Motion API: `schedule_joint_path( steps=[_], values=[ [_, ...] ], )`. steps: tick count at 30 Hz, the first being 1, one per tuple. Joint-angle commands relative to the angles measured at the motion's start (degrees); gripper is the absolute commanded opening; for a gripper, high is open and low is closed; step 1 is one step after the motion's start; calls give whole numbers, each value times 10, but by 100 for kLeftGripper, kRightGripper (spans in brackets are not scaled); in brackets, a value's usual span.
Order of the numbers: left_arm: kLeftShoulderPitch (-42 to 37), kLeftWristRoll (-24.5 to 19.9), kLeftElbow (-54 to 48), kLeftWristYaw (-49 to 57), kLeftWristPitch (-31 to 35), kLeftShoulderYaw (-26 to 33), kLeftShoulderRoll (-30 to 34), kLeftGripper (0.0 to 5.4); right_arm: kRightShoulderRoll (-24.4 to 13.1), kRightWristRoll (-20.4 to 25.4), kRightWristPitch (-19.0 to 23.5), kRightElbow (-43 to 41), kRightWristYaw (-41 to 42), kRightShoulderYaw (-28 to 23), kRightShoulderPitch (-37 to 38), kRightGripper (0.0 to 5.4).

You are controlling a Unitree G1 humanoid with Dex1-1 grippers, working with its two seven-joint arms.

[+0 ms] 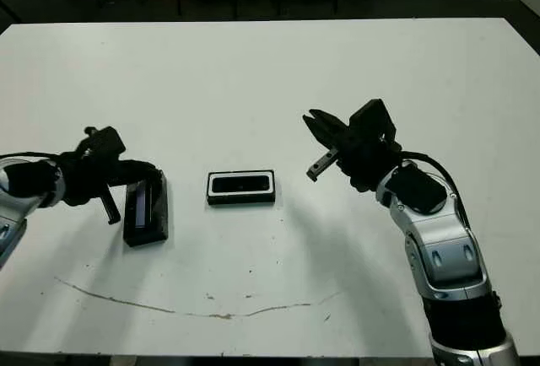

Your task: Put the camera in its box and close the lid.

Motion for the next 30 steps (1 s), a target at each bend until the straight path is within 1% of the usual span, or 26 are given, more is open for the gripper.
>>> schedule_joint_path(
  steps=[1, 2, 7, 9, 13, 15, 18, 21, 23, 26, 30],
  values=[
    [0, 4, 8, -2, -6, -5, -3, 0, -7, -3, 6, 1, -1, 1, 8, 1],
    [2, 2, 8, -1, -8, -2, -4, 0, -5, 1, 12, 1, -2, -1, 8, 1],
    [19, -12, -1, 17, -26, 24, -14, 0, -3, 3, 5, 7, 1, 0, 9, 1],
    [30, -23, -27, 31, -14, 41, -21, 0, -4, 1, 7, 7, 0, 1, 8, 1],
    [72, -81, -131, 69, 20, 101, -50, 0, -4, -3, 5, 9, -3, 3, 8, 1],
    [97, -123, -194, 90, 42, 136, -68, 0, -5, -7, -1, 10, -2, 4, 7, 1],
    [125, -188, -270, 112, 76, 190, -82, 0, -3, -2, 5, 10, -1, 1, 7, 1],
    [145, -243, -320, 127, 108, 247, -74, 0, -4, 0, 4, 12, 3, 1, 7, 1],
    [152, -266, -339, 134, 133, 276, -58, 0, -5, -3, 3, 12, 2, 2, 7, 1],
    [162, -277, -330, 120, 142, 300, -26, 0, -5, -2, 3, 11, 3, 2, 8, 1],
    [178, -255, -288, 98, 147, 299, 34, 0, -7, -5, 3, 11, 3, 2, 8, 1]
  ],
)
